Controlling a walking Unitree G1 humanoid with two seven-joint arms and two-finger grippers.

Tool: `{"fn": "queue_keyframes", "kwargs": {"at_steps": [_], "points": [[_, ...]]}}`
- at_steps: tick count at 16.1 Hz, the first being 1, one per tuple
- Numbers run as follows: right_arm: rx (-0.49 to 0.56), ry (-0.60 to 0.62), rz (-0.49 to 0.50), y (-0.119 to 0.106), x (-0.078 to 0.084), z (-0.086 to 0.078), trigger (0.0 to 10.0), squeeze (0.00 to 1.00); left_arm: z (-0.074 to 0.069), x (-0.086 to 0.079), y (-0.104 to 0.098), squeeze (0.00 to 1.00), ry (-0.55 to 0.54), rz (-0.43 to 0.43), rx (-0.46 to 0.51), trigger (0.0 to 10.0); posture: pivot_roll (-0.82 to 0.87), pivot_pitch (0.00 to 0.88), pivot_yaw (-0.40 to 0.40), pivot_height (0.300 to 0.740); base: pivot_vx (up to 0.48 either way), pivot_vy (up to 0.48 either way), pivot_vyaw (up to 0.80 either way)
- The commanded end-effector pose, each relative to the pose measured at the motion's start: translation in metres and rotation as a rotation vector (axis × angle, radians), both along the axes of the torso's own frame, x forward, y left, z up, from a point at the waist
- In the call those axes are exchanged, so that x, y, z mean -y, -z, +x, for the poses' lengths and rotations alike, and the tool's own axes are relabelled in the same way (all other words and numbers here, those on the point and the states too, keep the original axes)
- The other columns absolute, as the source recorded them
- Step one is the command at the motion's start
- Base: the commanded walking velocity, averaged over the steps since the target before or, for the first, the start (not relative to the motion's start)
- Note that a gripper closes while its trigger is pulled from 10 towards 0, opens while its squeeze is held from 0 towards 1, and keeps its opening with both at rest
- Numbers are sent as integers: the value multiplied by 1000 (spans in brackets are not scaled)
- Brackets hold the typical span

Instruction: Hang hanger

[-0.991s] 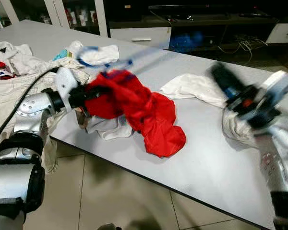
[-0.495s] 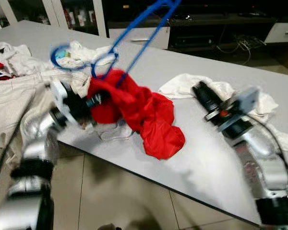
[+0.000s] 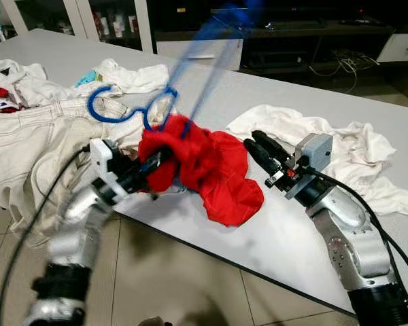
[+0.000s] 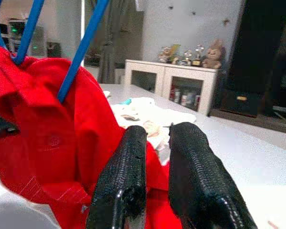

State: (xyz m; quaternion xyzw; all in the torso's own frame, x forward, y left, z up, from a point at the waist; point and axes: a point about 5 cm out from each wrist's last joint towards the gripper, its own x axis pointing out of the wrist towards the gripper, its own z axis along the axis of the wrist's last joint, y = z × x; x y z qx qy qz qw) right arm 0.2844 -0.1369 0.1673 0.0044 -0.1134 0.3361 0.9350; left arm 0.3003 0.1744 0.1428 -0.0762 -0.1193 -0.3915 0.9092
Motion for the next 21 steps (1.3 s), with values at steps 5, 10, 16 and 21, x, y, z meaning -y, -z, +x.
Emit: {"fn": "queue_keyframes", "kwargs": {"at_steps": [5, 10, 16, 21], "points": [[-11, 46, -76, 12, 8, -2, 10000, 0, -8, 9, 7, 0, 28, 96, -55, 10000, -37, 0, 18, 740, 0, 0, 0], [-6, 49, -91, 16, 7, -9, 10000, 0, -24, 5, 4, 0, 12, 134, -62, 10000, -33, 0, 15, 740, 0, 0, 0], [-2, 71, -6, 20, 3, -26, 10000, 0, -37, 12, 3, 0, -275, -14, -93, 10000, -21, 0, 16, 740, 0, 0, 82], [12, 111, 36, 14, 9, -23, 10000, 0, -38, 22, -3, 0, -340, 6, -50, 10000, -33, 0, 23, 740, 0, 0, 779]]}}
